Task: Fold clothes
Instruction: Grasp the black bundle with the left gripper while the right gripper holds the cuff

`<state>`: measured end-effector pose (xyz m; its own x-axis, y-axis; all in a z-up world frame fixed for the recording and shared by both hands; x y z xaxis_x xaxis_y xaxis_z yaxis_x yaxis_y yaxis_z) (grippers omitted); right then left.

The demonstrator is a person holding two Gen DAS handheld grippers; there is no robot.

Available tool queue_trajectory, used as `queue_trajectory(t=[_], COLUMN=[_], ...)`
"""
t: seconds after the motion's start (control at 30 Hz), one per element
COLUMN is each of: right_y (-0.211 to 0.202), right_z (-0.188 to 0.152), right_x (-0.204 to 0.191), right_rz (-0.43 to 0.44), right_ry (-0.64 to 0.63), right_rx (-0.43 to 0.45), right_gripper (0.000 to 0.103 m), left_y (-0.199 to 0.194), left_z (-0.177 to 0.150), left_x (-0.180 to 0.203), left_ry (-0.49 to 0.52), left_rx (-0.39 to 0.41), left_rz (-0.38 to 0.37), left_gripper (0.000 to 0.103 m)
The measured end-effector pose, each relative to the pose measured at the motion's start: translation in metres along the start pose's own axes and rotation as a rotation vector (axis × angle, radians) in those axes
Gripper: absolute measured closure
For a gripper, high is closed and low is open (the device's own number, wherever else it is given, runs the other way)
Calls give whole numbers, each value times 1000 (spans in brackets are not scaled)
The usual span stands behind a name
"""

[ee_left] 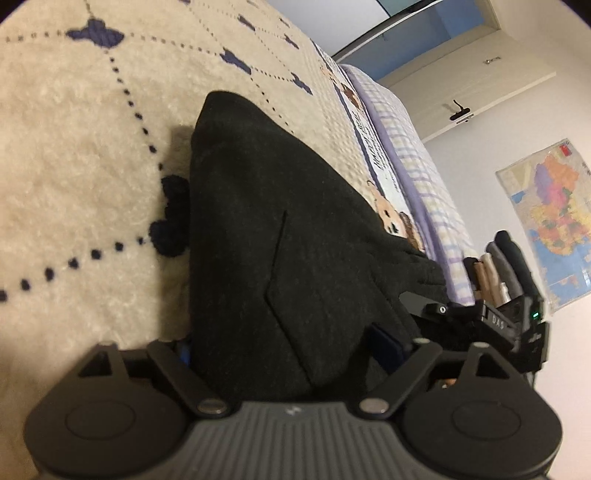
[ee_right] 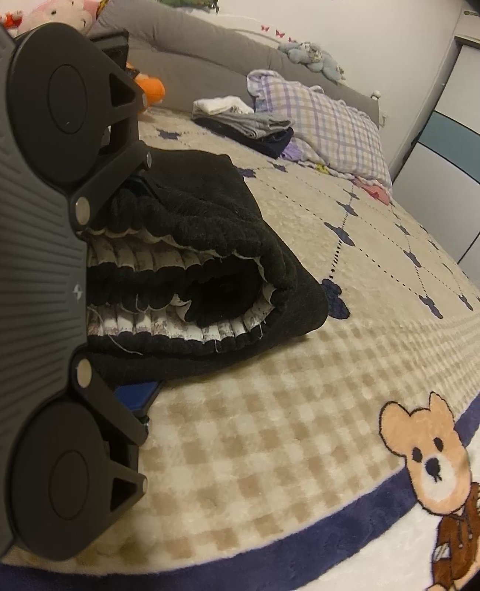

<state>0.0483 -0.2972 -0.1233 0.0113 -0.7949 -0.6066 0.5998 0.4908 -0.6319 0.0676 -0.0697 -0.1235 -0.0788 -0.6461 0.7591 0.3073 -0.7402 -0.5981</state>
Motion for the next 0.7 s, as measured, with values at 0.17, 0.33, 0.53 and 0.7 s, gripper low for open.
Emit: queue_trajectory(t=[0.17,0.33,0.53,0.7], right_y=[-5,-18,-37,-57], right_z=[4,13,22,16], right_x=[-11,-26,-23,-12], right_rz=[-35,-38,-37,-52], right_ry=[-47,-120,-107,-73], right_rx=[2,45,75,65], right_gripper=[40,48,49,49], left_y=[-10,-20,-23,-14], left_z=[-3,-5,-16,-31], left_x=[9,28,47,62], left_ry=[16,26,9,14], left_rx=[69,110,103,61], left_rz=[26,50,50,57], left_gripper=[41,46,47,47])
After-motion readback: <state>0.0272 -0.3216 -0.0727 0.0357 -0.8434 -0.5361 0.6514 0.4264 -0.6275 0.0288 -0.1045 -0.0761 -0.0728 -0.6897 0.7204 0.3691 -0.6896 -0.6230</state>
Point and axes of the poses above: each gripper's, at about its wrist camera, not at the fingertips, and y roughly the way its jaws point, x to its right, z to its top, the point moved 10 cm from there along y, roughly the way its jaws point, and after that the axes turned 11 degrees about -y, right-handed, at the moved point
